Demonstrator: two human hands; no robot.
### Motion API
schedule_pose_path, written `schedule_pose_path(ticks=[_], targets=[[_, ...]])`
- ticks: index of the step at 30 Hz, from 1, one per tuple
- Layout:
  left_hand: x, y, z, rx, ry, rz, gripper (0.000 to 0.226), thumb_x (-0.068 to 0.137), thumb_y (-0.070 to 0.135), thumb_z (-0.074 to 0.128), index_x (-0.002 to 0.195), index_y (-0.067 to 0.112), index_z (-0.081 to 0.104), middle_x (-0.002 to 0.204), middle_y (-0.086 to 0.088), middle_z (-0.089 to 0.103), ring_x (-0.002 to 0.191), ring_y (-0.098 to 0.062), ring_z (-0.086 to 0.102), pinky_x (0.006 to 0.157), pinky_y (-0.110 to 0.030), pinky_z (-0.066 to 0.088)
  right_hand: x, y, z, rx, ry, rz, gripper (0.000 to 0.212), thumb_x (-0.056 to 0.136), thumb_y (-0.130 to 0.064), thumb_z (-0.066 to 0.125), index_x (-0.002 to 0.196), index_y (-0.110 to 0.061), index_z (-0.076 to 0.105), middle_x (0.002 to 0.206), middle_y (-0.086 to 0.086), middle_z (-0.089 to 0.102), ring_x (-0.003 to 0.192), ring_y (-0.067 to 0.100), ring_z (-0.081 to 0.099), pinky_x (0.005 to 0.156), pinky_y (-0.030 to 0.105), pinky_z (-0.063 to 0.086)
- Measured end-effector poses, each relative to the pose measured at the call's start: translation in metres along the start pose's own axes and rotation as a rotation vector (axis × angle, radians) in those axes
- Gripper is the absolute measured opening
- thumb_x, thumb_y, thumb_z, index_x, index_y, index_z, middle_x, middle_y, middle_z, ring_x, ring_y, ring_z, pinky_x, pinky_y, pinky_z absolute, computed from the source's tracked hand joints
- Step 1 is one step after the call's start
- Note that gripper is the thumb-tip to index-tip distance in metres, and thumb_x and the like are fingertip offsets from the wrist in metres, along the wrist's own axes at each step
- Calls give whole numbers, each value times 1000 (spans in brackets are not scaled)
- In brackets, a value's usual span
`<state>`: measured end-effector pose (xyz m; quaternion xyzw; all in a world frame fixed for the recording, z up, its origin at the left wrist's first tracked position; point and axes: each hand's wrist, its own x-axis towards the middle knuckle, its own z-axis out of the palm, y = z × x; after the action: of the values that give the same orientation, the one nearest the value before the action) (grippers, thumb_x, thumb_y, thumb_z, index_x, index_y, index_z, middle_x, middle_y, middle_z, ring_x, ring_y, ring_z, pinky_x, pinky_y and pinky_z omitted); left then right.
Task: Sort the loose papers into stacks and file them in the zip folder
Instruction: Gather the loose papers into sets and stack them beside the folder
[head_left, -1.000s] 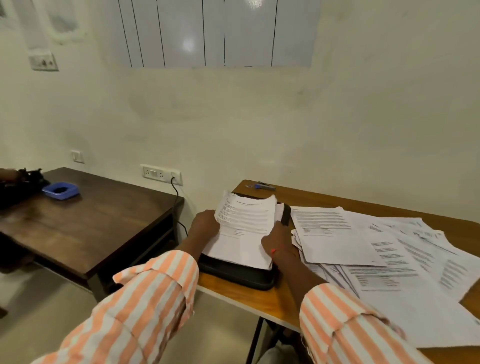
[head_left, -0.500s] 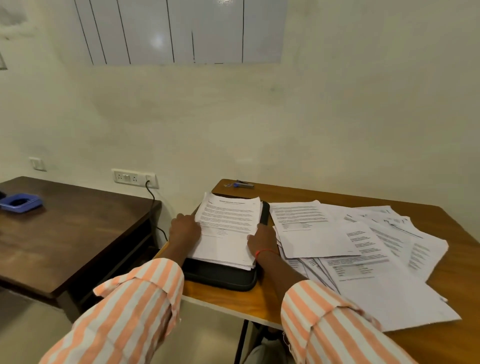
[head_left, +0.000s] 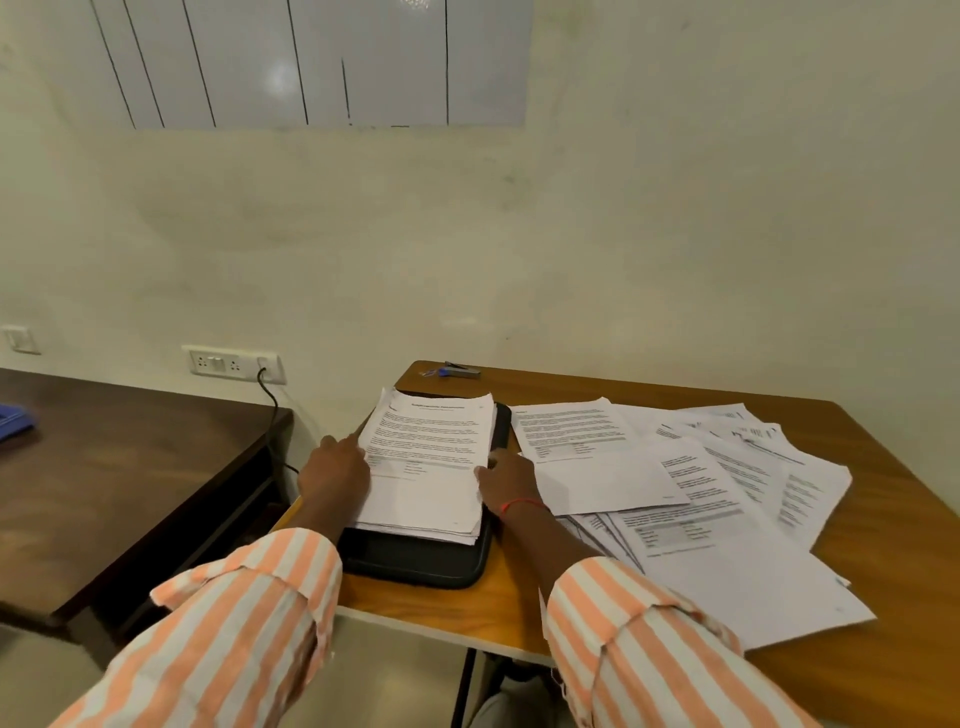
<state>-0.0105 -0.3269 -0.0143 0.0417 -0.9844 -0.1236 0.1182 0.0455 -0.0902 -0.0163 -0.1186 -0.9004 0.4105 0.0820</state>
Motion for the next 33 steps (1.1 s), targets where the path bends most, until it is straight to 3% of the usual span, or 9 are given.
schedule_pose_path(ticks=[4,7,11,15,19,21,26,30,33], targets=[[-7,25,-12,90,122,-9,29,100,32,48,120,14,59,114,-11,57,106,-29,57,82,-40,50,9,0,-28,15,20,-36,18,98,-25,61,107,-11,66,106,9,69,97,24,64,94,32,53],[-8,66,-15,7,169,145,29,97,26,53,120,11,61,116,-12,57,107,-29,56,87,-40,48,20,8,-66,-21,107,-8,21,98,-22,61,116,-12,65,115,8,68,104,23,63,91,26,49],[-14,145,-14,-309,7,264,26,99,24,58,123,15,65,126,-6,61,117,-24,58,97,-35,47,39,52,-126,-282,180,73,34,92,-20,61,122,-7,60,123,17,64,116,33,60,96,37,50],[-16,207,3,-322,-198,335,18,97,24,59,104,11,70,104,-7,71,91,-20,67,80,-32,56,51,93,-167,-480,177,216,59,87,-54,65,126,-12,57,128,17,58,122,36,53,98,42,47],[-14,236,37,-304,-256,315,21,98,28,60,113,15,65,102,1,67,88,-14,61,71,-25,51,72,127,-185,-456,69,317,95,66,-80,69,130,-12,53,131,17,58,123,36,54,100,44,48],[-16,244,53,-270,-187,320,30,95,36,62,120,18,62,111,1,67,96,-16,63,78,-27,54,81,142,-186,-461,-12,317,105,59,-84,71,131,-11,52,131,17,57,121,35,54,99,43,48],[-15,255,77,-243,-195,298,57,94,54,61,136,17,50,139,-5,53,128,-27,47,110,-43,41,71,165,-187,-376,-3,197,81,68,-69,78,119,-10,54,116,9,62,104,26,59,83,36,47],[-13,258,74,-473,-240,233,65,83,46,81,135,18,54,129,5,58,121,-18,54,94,-27,45,59,170,-195,-188,-1,141,68,72,-56,83,120,-14,58,111,2,64,103,21,60,79,31,45],[-3,258,76,-591,-279,180,75,74,31,90,139,22,53,137,5,55,119,-14,55,89,-24,45,60,170,-208,-119,129,127,37,84,-51,74,97,-17,64,93,-3,66,92,18,62,68,23,39]])
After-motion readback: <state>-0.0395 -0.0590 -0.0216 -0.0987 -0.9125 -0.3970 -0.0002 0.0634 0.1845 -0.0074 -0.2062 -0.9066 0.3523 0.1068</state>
